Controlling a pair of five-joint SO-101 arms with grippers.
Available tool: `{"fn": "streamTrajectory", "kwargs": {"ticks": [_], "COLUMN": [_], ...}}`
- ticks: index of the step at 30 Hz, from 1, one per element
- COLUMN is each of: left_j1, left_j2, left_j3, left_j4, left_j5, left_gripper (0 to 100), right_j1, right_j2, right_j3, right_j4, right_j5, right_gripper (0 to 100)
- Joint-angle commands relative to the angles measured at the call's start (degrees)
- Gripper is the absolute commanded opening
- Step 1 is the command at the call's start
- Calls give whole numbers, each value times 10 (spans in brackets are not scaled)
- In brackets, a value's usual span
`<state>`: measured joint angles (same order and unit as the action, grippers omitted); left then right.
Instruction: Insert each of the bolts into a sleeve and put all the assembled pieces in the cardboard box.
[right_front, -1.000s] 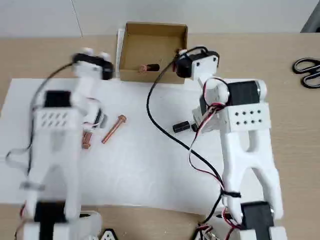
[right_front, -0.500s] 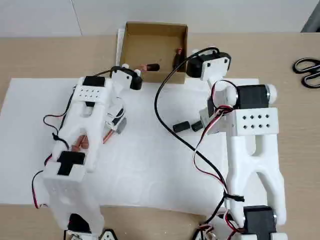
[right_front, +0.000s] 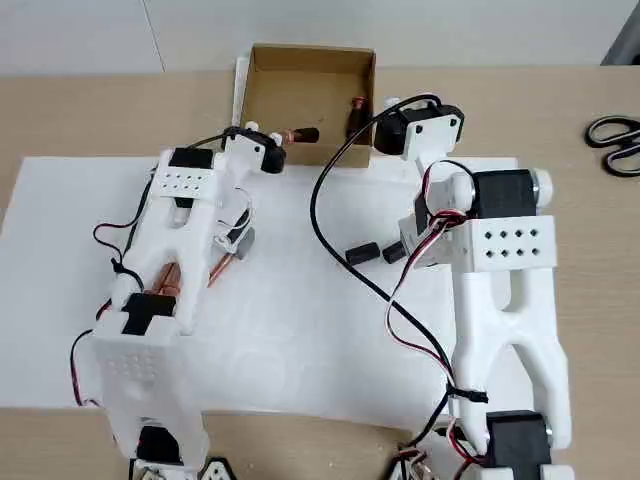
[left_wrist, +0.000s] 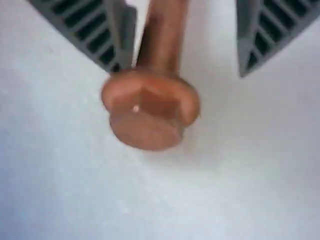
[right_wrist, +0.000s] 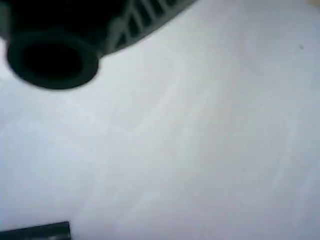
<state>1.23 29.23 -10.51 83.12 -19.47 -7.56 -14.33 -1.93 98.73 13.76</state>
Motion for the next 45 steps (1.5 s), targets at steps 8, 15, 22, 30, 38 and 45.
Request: {"fn": "streamTrajectory", "kwargs": {"ticks": [8, 15, 22, 30, 38, 45], "left_j1": [25, 30, 31, 31, 44, 63], "left_j2": [26, 66, 47, -57, -196, -296], "left_j3": [-20, -22, -42, -153, -198, -201], "left_j4": [-22, -22, 14, 119, 171, 151], "left_j5": [0, 0, -1, -1, 0, 16], "left_gripper": [107, 37, 5, 5, 5, 5], "right_j1": [1, 1, 2, 1, 1, 1], "right_j2": [-22, -22, -22, -27, -28, -61], "right_j3": [0, 0, 0, -8, -74, -91], "right_j4": [4, 4, 4, 3, -2, 1], "right_j5": [-5, -5, -4, -4, -5, -7], "right_gripper": [5, 5, 5, 5, 4, 4]}}
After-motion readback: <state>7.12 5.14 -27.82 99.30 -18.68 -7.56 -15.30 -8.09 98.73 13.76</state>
